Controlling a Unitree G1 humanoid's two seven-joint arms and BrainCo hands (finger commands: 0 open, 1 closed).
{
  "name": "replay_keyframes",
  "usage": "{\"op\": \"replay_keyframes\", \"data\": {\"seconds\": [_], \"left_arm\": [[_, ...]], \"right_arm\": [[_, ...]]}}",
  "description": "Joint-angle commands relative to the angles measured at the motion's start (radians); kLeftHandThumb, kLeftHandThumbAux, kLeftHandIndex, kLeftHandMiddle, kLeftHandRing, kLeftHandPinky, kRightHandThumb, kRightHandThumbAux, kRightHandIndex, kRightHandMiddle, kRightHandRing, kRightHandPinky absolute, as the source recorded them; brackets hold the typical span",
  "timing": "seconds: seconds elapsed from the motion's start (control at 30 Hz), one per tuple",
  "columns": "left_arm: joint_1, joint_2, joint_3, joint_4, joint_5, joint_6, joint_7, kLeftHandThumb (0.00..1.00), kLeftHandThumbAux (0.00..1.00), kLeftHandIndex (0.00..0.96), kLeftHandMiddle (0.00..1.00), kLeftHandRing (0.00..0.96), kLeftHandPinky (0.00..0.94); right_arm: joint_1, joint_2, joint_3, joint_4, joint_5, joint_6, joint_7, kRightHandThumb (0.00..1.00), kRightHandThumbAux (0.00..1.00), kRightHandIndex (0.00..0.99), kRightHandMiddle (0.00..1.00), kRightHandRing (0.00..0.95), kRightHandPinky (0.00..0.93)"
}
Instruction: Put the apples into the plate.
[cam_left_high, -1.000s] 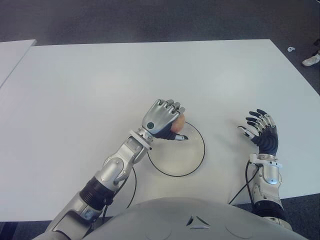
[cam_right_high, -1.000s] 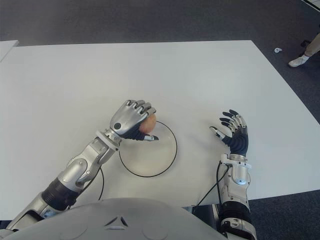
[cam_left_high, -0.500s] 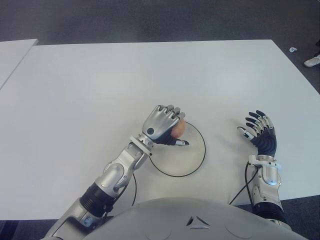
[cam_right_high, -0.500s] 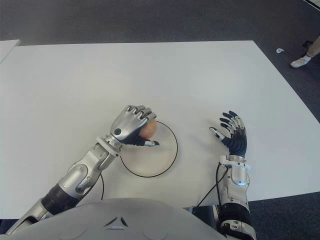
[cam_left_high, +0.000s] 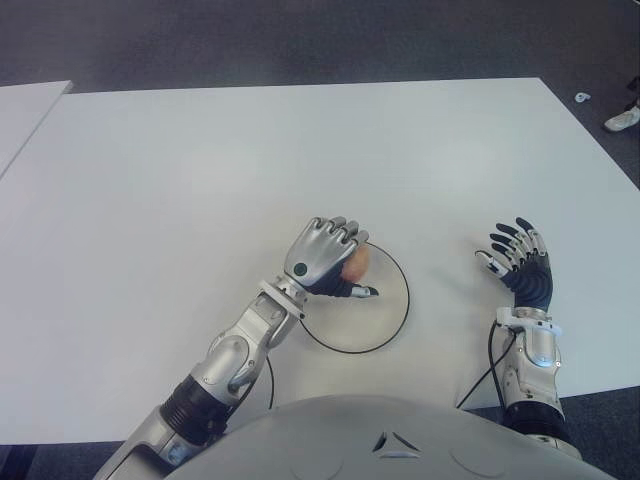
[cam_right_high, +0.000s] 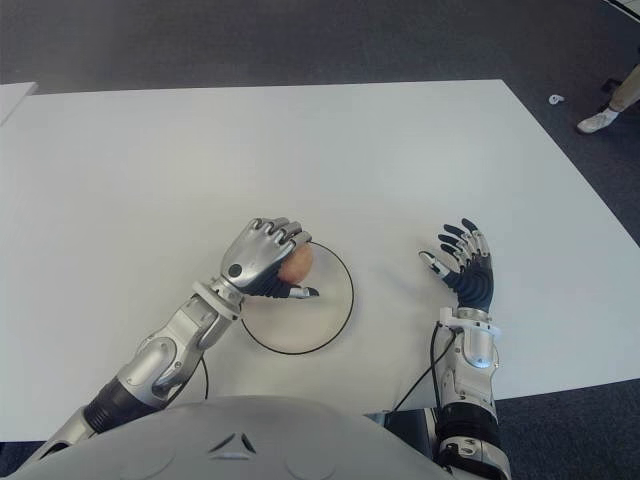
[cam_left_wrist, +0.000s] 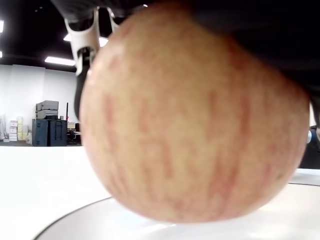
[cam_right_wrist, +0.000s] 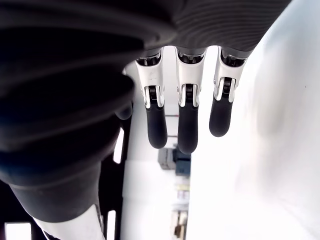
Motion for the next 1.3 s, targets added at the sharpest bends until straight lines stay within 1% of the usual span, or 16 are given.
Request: {"op": "replay_keyframes", "data": {"seconds": [0.03, 0.2, 0.43, 0.5, 0.7, 0.73, 0.77, 0.8, 0.87, 0.9, 0.93, 0.97, 1.0, 1.13, 1.23, 1.3], "left_arm": [[0.005, -0.003, 0.005, -0.004, -0.016, -0.004, 0.033, 0.852, 0.664, 0.401, 0.523, 0.802, 0.786], [-0.001, 0.005, 0.004, -0.005, -0.012, -0.01, 0.045, 0.852, 0.664, 0.4, 0.523, 0.803, 0.789], [0.001, 0.0, 0.01, -0.002, -0.023, -0.009, 0.053, 0.852, 0.664, 0.4, 0.524, 0.803, 0.79], [0.009, -0.002, 0.012, -0.02, -0.028, -0.006, 0.037, 0.853, 0.663, 0.403, 0.528, 0.8, 0.791], [0.032, -0.001, 0.026, -0.103, -0.055, 0.01, -0.058, 0.85, 0.658, 0.408, 0.568, 0.766, 0.796], [0.035, -0.003, 0.029, -0.112, -0.061, 0.017, -0.081, 0.848, 0.658, 0.408, 0.571, 0.761, 0.794], [0.038, -0.004, 0.031, -0.118, -0.066, 0.022, -0.099, 0.684, 0.535, 0.391, 0.578, 0.726, 0.766], [0.04, -0.004, 0.033, -0.123, -0.069, 0.026, -0.111, 0.577, 0.455, 0.38, 0.582, 0.702, 0.748], [0.041, -0.002, 0.035, -0.132, -0.071, 0.028, -0.128, 0.484, 0.386, 0.37, 0.586, 0.682, 0.733], [0.04, -0.001, 0.035, -0.135, -0.072, 0.029, -0.136, 0.413, 0.355, 0.343, 0.49, 0.585, 0.657], [0.039, 0.005, 0.038, -0.144, -0.073, 0.027, -0.145, 0.388, 0.345, 0.333, 0.456, 0.55, 0.629], [0.038, 0.008, 0.041, -0.15, -0.073, 0.025, -0.152, 0.337, 0.326, 0.292, 0.379, 0.465, 0.545], [0.038, 0.014, 0.046, -0.163, -0.071, 0.023, -0.162, 0.301, 0.312, 0.255, 0.319, 0.373, 0.436], [0.05, 0.025, 0.066, -0.226, -0.058, 0.029, -0.219, 0.213, 0.288, 0.171, 0.208, 0.217, 0.25], [0.06, 0.024, 0.074, -0.256, -0.038, 0.044, -0.265, 0.161, 0.269, 0.123, 0.161, 0.161, 0.193], [0.065, 0.021, 0.076, -0.265, -0.029, 0.049, -0.284, 0.141, 0.26, 0.105, 0.144, 0.142, 0.176]], "right_arm": [[0.039, 0.058, 0.02, 0.073, 0.011, 0.08, 0.011, 0.467, 0.851, 0.144, 0.297, 0.303, 0.298], [0.033, 0.06, 0.02, 0.088, 0.0, 0.067, 0.006, 0.498, 0.838, 0.149, 0.298, 0.313, 0.323], [0.028, 0.067, 0.018, 0.107, -0.01, 0.048, -0.002, 0.501, 0.813, 0.161, 0.288, 0.3, 0.316], [0.03, 0.066, 0.019, 0.105, -0.016, 0.05, -0.006, 0.487, 0.805, 0.164, 0.287, 0.299, 0.326], [0.022, 0.063, 0.019, 0.117, -0.03, 0.044, -0.018, 0.46, 0.795, 0.165, 0.287, 0.297, 0.328], [0.004, 0.061, 0.017, 0.146, -0.036, 0.037, -0.026, 0.459, 0.795, 0.164, 0.289, 0.297, 0.328], [-0.01, 0.06, 0.016, 0.168, -0.04, 0.031, -0.031, 0.458, 0.798, 0.163, 0.304, 0.307, 0.336], [-0.02, 0.059, 0.015, 0.184, -0.043, 0.026, -0.035, 0.459, 0.8, 0.162, 0.313, 0.313, 0.341], [-0.026, 0.059, 0.014, 0.195, -0.045, 0.019, -0.037, 0.46, 0.801, 0.161, 0.321, 0.318, 0.345], [-0.028, 0.058, 0.014, 0.2, -0.045, 0.016, -0.036, 0.46, 0.801, 0.161, 0.323, 0.319, 0.346], [-0.03, 0.058, 0.013, 0.204, -0.045, 0.013, -0.036, 0.46, 0.801, 0.161, 0.323, 0.319, 0.346], [-0.032, 0.057, 0.013, 0.209, -0.046, 0.01, -0.036, 0.46, 0.801, 0.161, 0.324, 0.32, 0.347], [-0.034, 0.057, 0.012, 0.213, -0.046, 0.007, -0.036, 0.46, 0.801, 0.161, 0.325, 0.32, 0.347], [-0.041, 0.056, 0.011, 0.227, -0.047, 0.0, -0.036, 0.46, 0.801, 0.16, 0.325, 0.321, 0.347], [-0.043, 0.055, 0.011, 0.232, -0.047, -0.003, -0.036, 0.46, 0.801, 0.16, 0.326, 0.321, 0.347], [-0.044, 0.055, 0.011, 0.234, -0.047, -0.005, -0.035, 0.46, 0.801, 0.16, 0.326, 0.321, 0.347]]}}
